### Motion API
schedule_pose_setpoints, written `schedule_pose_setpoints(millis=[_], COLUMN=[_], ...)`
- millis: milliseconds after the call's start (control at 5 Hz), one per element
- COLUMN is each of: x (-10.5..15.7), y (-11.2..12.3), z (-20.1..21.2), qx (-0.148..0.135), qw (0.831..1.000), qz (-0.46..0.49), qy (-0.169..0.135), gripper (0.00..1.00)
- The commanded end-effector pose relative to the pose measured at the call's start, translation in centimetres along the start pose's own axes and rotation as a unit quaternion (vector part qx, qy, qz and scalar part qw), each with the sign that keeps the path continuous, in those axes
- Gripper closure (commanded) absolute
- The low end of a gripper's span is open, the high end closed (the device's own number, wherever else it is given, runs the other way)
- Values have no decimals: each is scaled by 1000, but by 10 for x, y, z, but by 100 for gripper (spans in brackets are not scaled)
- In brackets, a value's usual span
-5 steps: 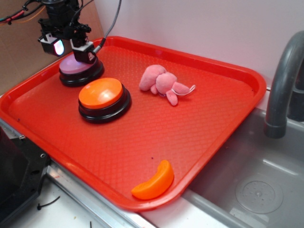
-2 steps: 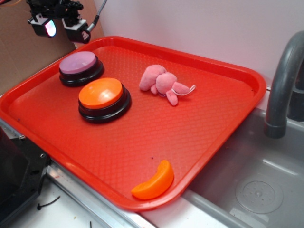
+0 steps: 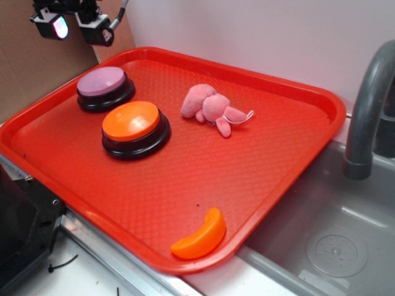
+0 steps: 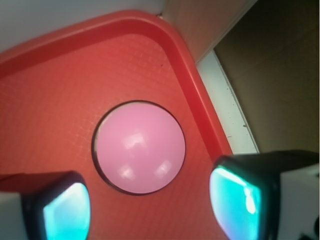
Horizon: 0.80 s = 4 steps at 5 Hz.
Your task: Push the pink button.
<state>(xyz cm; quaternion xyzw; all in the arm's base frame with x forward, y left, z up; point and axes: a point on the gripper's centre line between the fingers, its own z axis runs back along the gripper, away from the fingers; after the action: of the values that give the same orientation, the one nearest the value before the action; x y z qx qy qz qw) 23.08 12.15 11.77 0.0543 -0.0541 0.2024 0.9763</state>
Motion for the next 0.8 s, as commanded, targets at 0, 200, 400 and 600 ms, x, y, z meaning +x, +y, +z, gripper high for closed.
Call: schedule_pose_setpoints(millis=[0,200,400,600], x=[8,8,8,8], y=[1,-2,-4,-7], z=[35,40,45,50], qx=[4,1,0,-3], qw=[999,999,999,999], qz=[1,-1,-1,-2], qy=[-45,-43,-42,-44], gripper=[0,0,0,0])
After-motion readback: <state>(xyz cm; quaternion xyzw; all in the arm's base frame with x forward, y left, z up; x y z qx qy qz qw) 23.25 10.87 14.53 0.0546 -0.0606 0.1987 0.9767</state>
